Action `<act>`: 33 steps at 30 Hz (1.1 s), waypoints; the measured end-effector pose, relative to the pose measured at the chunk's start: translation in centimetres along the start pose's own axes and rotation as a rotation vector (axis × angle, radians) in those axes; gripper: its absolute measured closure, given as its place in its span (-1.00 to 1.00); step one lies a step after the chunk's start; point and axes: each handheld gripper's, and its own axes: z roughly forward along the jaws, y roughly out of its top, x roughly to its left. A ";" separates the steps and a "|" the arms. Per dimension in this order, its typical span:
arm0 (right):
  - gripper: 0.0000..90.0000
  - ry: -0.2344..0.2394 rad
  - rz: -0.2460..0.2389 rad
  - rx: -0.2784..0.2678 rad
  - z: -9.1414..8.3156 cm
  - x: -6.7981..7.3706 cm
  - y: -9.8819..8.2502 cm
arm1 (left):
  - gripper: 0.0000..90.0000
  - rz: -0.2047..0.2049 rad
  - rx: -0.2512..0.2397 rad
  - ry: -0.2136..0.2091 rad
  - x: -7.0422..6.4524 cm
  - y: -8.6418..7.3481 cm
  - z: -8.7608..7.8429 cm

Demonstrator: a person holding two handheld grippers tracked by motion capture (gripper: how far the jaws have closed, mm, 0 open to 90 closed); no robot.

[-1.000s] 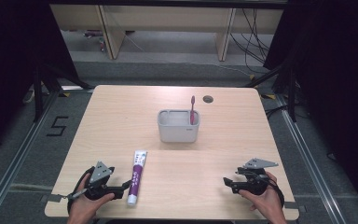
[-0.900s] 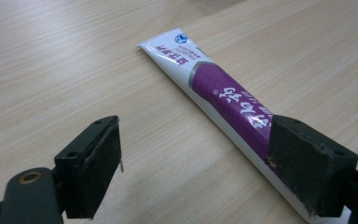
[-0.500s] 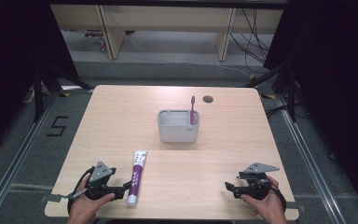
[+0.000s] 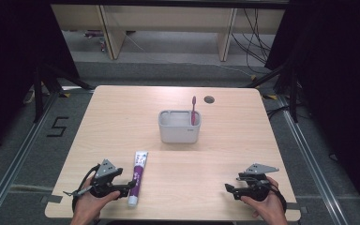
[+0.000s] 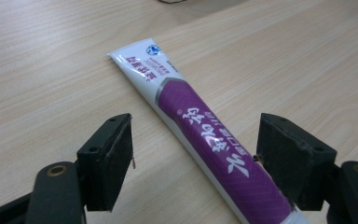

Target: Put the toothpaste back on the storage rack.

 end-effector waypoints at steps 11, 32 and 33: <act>-0.42 0.000 -0.003 -0.005 -0.1 0.0 0.0 | -0.33 0.053 0.140 0.002 -0.5 2.2 1.2; -0.41 0.002 -0.021 -0.002 -0.1 0.2 0.0 | -0.20 0.106 0.255 0.018 -1.0 2.3 3.9; -0.41 0.005 -0.017 -0.002 -0.1 0.2 0.0 | -0.19 0.116 0.259 0.033 -1.1 2.3 4.1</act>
